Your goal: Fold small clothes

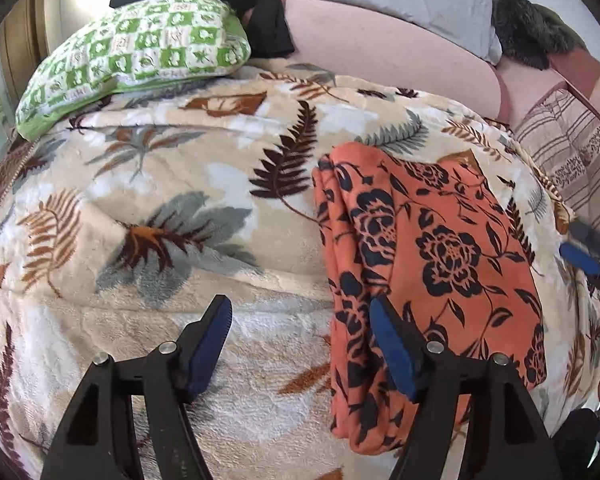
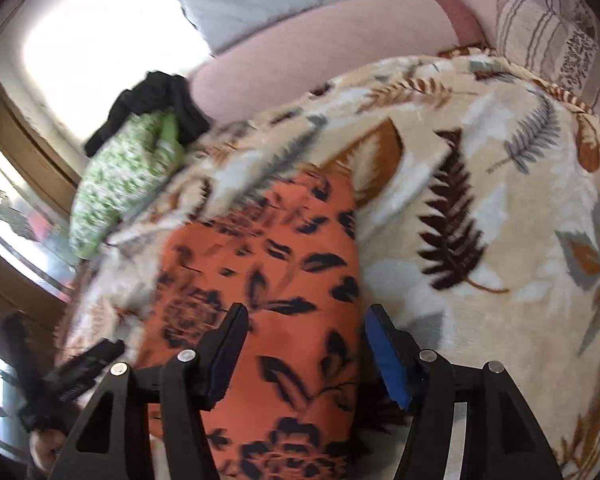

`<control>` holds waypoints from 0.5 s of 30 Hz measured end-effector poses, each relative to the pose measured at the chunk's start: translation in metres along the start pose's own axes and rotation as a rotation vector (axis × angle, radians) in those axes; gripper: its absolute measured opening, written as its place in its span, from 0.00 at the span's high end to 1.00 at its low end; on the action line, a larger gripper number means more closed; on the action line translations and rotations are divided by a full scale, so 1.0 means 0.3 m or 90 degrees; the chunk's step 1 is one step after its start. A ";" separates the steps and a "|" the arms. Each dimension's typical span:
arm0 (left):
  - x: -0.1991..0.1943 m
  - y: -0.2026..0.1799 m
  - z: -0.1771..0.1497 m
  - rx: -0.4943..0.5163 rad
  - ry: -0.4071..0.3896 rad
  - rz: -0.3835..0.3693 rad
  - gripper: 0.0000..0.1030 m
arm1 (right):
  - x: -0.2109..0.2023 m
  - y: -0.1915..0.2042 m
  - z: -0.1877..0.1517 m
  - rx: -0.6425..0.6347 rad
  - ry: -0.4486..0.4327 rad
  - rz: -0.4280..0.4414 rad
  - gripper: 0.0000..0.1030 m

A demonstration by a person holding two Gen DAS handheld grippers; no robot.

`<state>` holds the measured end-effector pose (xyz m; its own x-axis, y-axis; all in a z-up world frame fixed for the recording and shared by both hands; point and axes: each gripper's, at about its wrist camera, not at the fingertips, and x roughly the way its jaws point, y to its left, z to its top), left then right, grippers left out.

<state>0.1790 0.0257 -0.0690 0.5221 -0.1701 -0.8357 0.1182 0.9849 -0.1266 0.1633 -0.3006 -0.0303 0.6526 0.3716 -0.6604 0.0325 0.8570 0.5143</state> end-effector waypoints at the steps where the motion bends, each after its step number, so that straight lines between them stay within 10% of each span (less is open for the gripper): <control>1: 0.026 -0.008 -0.009 0.007 0.013 0.010 0.30 | 0.006 0.021 0.013 0.000 0.002 0.036 0.26; 3: 0.076 -0.009 -0.037 0.032 0.035 0.060 0.30 | 0.056 0.040 0.007 0.006 0.013 0.075 0.17; 6: 0.073 -0.012 -0.055 0.040 0.034 0.058 0.29 | 0.227 -0.038 -0.053 0.058 0.121 -0.013 0.15; 15: 0.077 0.015 -0.060 0.023 0.035 0.043 0.23 | 0.187 -0.007 0.089 0.045 0.042 0.019 0.14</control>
<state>0.1766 0.0267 -0.0985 0.4833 -0.1007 -0.8697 0.1155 0.9920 -0.0506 0.2202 -0.2911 -0.0540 0.6027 0.4209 -0.6779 0.0685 0.8191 0.5695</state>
